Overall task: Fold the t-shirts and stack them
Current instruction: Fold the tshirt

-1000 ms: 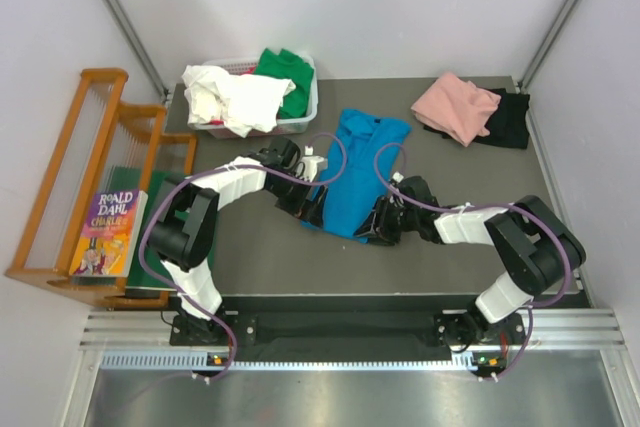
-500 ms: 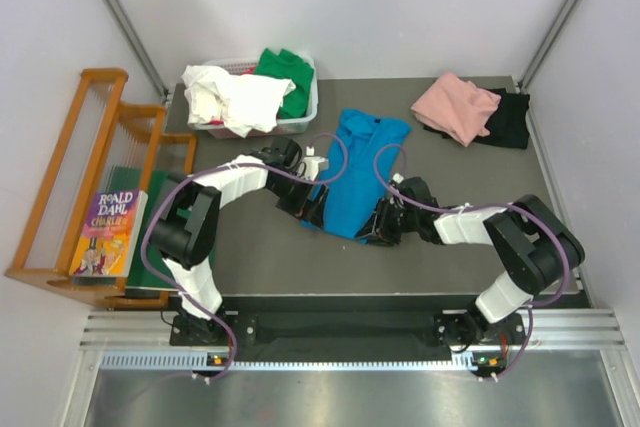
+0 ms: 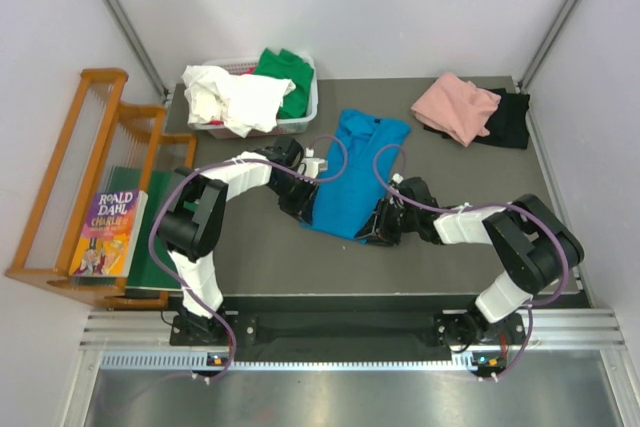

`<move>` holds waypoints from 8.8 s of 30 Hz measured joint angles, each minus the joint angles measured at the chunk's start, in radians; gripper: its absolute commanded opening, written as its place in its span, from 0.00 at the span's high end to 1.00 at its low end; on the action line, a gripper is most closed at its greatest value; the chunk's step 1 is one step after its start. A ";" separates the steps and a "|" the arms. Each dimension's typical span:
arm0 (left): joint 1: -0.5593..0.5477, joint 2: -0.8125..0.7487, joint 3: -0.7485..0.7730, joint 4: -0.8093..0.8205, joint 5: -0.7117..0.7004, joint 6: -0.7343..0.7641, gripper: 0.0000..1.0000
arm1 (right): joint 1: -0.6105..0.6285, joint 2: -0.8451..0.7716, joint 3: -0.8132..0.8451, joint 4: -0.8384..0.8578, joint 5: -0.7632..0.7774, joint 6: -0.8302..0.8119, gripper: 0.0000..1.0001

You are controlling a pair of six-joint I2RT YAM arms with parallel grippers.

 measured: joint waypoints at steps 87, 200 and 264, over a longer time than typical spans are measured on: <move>0.043 -0.007 0.664 -0.528 0.002 0.188 1.00 | -0.113 -0.274 0.394 -0.481 -0.065 -0.132 1.00; 0.145 -0.755 -0.060 -0.074 -0.375 0.200 0.01 | -0.211 0.822 1.207 0.177 -0.585 0.282 0.00; 0.164 -0.859 -0.066 -0.174 -0.397 0.203 0.01 | -0.158 0.493 0.566 0.149 -0.485 0.157 0.00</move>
